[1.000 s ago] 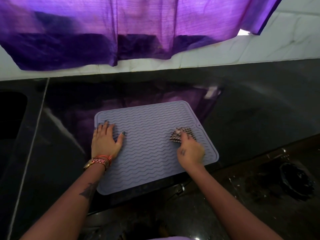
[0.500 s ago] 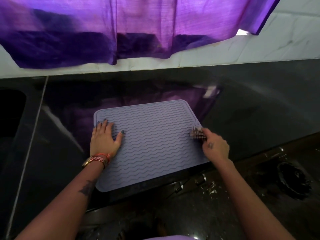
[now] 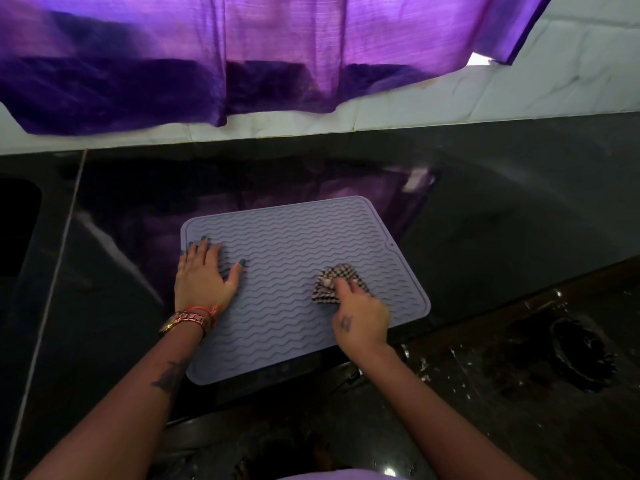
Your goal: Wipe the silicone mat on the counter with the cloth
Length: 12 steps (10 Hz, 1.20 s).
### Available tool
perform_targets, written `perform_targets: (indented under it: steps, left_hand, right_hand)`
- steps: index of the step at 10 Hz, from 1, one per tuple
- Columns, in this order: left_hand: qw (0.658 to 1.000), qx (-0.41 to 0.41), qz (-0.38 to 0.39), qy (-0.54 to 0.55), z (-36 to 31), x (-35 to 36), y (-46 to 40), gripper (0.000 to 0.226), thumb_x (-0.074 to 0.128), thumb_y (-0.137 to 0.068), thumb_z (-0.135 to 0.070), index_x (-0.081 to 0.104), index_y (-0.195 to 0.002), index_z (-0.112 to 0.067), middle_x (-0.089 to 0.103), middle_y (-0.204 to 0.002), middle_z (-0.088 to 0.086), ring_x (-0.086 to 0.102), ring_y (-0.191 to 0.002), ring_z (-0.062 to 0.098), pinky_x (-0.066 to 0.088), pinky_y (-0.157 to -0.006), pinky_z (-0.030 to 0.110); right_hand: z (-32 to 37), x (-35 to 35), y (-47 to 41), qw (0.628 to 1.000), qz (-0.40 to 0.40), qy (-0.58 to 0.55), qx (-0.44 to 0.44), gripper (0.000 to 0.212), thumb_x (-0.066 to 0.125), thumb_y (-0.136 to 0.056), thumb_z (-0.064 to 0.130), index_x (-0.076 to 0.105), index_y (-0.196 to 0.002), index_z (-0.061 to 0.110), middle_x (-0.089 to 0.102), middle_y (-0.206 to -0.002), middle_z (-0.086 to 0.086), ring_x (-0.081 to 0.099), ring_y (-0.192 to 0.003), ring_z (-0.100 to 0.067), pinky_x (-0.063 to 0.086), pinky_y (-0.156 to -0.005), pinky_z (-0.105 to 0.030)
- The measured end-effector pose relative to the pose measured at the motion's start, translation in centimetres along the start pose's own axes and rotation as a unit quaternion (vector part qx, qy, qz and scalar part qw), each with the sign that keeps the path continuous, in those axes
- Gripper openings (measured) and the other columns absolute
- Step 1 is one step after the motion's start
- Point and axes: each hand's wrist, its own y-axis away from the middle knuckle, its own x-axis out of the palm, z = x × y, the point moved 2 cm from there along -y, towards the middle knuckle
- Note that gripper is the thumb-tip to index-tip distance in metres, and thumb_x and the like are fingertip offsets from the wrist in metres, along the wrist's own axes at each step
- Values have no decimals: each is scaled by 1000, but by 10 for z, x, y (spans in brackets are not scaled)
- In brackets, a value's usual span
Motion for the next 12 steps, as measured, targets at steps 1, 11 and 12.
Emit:
perform_targets:
  steps: [1,11,12]
  left_hand:
    - [1000,0,1,-4,1,0,0,75,27,-80,-61,37,-138,-14,28,-152,10,20,-142,27,10,-119,40]
    - [1000,3,6,2,1,-1,2,78,27,-79,-64,35,-139,-16,25,-154,9,17,-143,26,7,-120,39]
    - [1000,3,8,4,2,0,3,78,27,-78,-65,35,-139,-16,25,-153,9,17,-143,26,8,-120,39]
  right_hand:
    - [8,-12,1,995,43,-83,-28,40,44,-92,15,47,-129,28,64,-114,-8,60,-103,-31,48,-81,-36]
    - [27,5,36,996,59,56,-30,41,44,-90,19,37,-130,17,52,-128,-15,59,-104,-32,49,-84,-39]
    - [47,-2,40,993,85,22,-84,42,46,-88,18,42,-130,19,59,-121,-13,59,-106,-33,48,-87,-39]
